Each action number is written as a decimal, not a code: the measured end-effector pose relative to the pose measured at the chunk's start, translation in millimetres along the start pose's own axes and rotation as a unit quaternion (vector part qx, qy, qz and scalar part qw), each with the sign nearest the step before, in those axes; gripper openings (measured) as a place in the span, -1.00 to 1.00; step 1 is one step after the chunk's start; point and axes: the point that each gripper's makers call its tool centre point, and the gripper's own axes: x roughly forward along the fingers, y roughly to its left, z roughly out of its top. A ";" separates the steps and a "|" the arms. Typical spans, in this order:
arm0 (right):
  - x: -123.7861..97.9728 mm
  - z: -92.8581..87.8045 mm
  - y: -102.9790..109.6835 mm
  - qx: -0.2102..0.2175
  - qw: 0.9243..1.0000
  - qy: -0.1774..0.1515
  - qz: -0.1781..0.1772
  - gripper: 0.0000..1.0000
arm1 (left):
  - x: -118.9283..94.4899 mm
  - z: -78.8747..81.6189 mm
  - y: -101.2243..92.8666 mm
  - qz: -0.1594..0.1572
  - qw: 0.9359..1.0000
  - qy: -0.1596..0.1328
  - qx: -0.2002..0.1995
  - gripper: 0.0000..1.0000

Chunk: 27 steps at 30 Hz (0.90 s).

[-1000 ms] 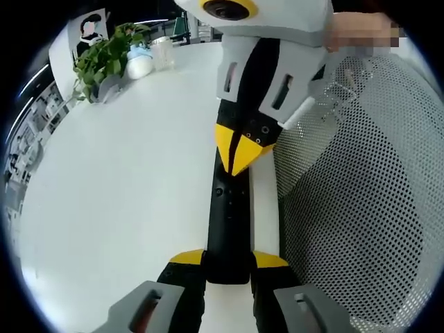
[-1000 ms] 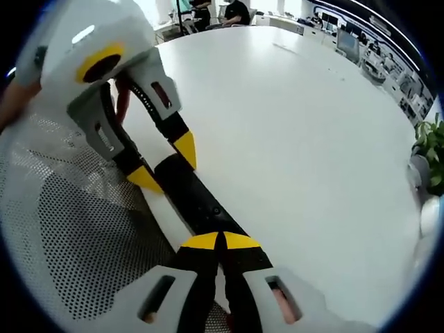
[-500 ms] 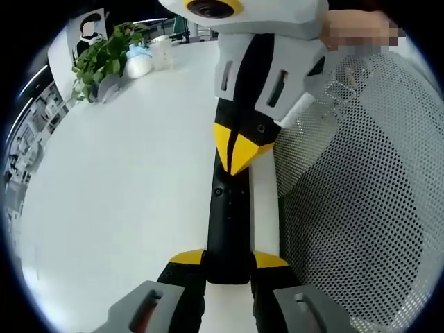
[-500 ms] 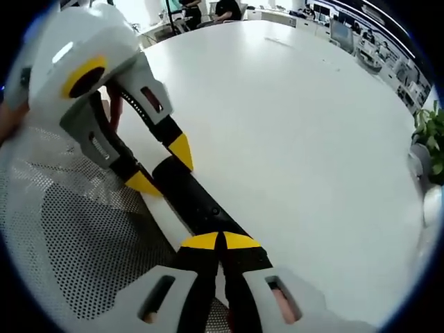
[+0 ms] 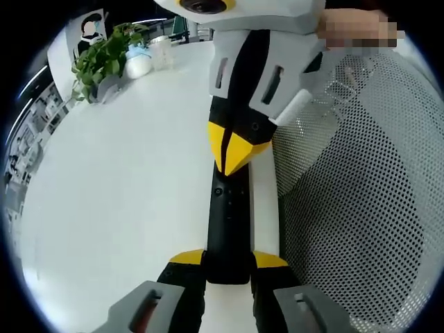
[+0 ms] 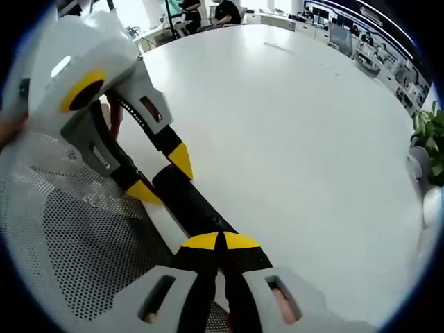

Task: Press the specified remote control buttons in sequence, fully releasing each button before pressing the next.

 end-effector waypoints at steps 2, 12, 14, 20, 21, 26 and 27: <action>1.4 0.4 0.8 0.008 1.000 0.001 0.005 -1.00 | -0.1 0.3 -0.1 0.000 1.000 0.000 0.000 -0.51; 2.4 11.8 0.5 0.008 1.000 -0.007 0.009 -1.00 | 0.6 1.2 -0.1 0.000 1.000 0.003 0.004 -0.51; 3.4 15.2 -1.2 0.007 1.000 -0.008 0.009 -1.00 | 0.7 1.2 -0.1 0.001 1.000 0.003 0.005 -0.51; 6.2 15.6 -2.6 0.031 0.999 -0.012 0.018 -1.00 | 0.6 1.4 0.0 0.001 1.000 0.000 0.000 -0.51; 7.3 16.6 -0.2 0.049 0.998 -0.020 0.027 -1.00 | 0.5 1.5 0.0 0.001 1.000 0.000 -0.001 -0.51; 10.1 12.6 3.2 0.078 0.996 -0.019 0.044 -1.00 | 0.7 1.7 0.6 0.002 1.000 -0.006 -0.006 -0.51; 9.8 12.5 3.6 0.077 0.996 -0.018 0.043 -1.00 | 0.7 1.7 0.6 0.002 1.000 -0.007 -0.006 -0.51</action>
